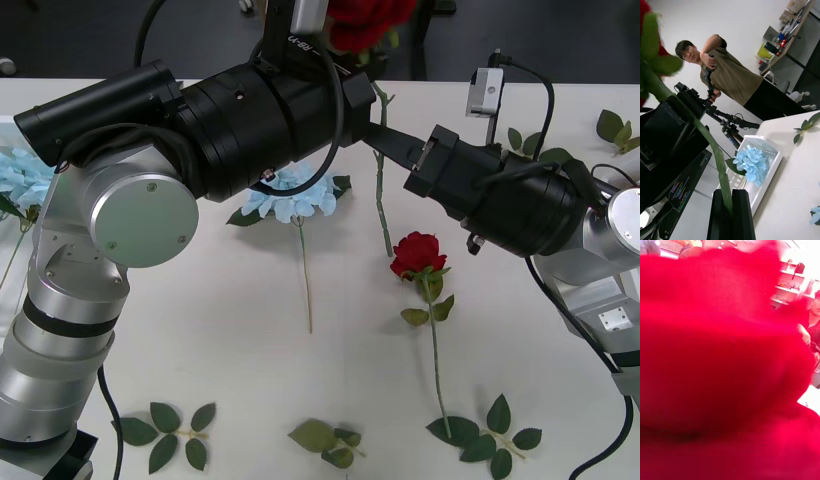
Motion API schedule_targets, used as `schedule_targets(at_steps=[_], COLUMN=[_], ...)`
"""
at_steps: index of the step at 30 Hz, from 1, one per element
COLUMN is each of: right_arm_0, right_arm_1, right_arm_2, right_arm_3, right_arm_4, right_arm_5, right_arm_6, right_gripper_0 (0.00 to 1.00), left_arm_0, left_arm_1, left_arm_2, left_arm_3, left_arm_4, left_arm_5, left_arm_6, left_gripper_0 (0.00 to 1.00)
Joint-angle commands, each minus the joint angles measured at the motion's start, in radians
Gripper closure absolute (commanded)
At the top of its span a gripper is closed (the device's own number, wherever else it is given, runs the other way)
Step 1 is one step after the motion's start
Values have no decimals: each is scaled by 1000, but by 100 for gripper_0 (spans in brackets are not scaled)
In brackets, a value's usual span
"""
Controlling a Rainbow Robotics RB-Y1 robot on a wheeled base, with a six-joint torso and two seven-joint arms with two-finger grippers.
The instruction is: Place the red flowers into the right box and the blue flowers into the left box. If a person shows an open palm, hand one flower to the person first, then continue sorting.
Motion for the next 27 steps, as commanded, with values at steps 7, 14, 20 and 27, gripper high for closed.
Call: schedule_targets(at_steps=[7,14,20,27], right_arm_0=[-22,26,101,188], right_arm_1=[21,-80,-165,-263], right_arm_2=[-3,-131,-343,-552], right_arm_3=[-12,-12,-12,-14], right_arm_4=[2,25,118,315], right_arm_5=[-12,26,164,267], right_arm_6=[23,18,-51,-160], right_gripper_0=[100,100,100,100], left_arm_0=[-44,-35,-33,-32], left_arm_1=[15,15,15,15], left_arm_2=[-25,-28,-27,-27], left_arm_3=[-22,-22,-22,-22], left_arm_4=[23,35,37,38], left_arm_5=[-18,-18,-18,-18], left_arm_6=[4,4,4,3], left_gripper_0=[0,0,0,0])
